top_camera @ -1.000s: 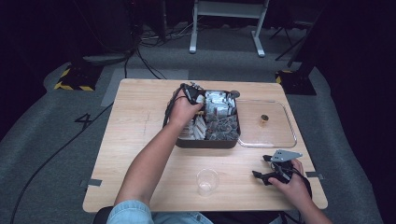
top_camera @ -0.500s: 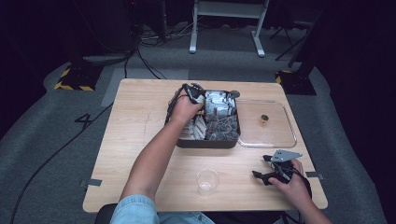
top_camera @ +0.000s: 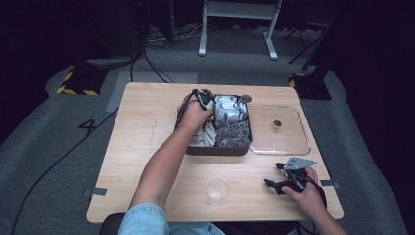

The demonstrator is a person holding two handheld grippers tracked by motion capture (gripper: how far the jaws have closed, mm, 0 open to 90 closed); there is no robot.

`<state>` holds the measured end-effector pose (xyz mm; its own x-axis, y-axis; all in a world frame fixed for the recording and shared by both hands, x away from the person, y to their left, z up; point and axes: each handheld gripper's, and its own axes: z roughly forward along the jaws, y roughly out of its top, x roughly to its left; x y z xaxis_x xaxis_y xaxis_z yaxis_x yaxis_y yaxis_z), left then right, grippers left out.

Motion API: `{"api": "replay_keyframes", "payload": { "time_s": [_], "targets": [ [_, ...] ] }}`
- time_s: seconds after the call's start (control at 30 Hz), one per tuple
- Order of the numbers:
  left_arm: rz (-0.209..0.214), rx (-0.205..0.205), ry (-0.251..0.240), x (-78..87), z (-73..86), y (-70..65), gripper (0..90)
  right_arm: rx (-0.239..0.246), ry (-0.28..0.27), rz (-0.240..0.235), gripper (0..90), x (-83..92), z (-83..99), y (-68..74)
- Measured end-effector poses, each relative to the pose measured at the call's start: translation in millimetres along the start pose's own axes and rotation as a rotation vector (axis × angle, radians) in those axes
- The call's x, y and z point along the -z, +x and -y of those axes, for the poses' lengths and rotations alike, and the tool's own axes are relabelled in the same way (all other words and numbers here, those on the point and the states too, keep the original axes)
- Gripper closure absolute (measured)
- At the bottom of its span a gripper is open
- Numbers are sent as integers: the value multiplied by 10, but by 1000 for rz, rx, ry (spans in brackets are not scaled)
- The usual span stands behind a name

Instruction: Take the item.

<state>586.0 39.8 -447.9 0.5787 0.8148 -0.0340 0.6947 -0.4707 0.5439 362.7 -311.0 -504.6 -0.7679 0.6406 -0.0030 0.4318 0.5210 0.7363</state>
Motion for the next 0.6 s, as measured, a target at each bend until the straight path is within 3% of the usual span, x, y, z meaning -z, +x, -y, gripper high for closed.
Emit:
{"api": "replay_keyframes", "payload": {
  "time_s": [0.2, 0.4, 0.6],
  "targets": [
    [3, -7, 21, -17, 3, -1, 630, -2, 1, -1, 147, 0, 0, 1],
    [6, -21, 49, -9, 4, -3, 764, -1, 1, -1, 147, 0, 0, 1],
    [5, -60, 71, -12, 5, -21, 868, -1, 1, -1, 147, 0, 0, 1]
  ]
}}
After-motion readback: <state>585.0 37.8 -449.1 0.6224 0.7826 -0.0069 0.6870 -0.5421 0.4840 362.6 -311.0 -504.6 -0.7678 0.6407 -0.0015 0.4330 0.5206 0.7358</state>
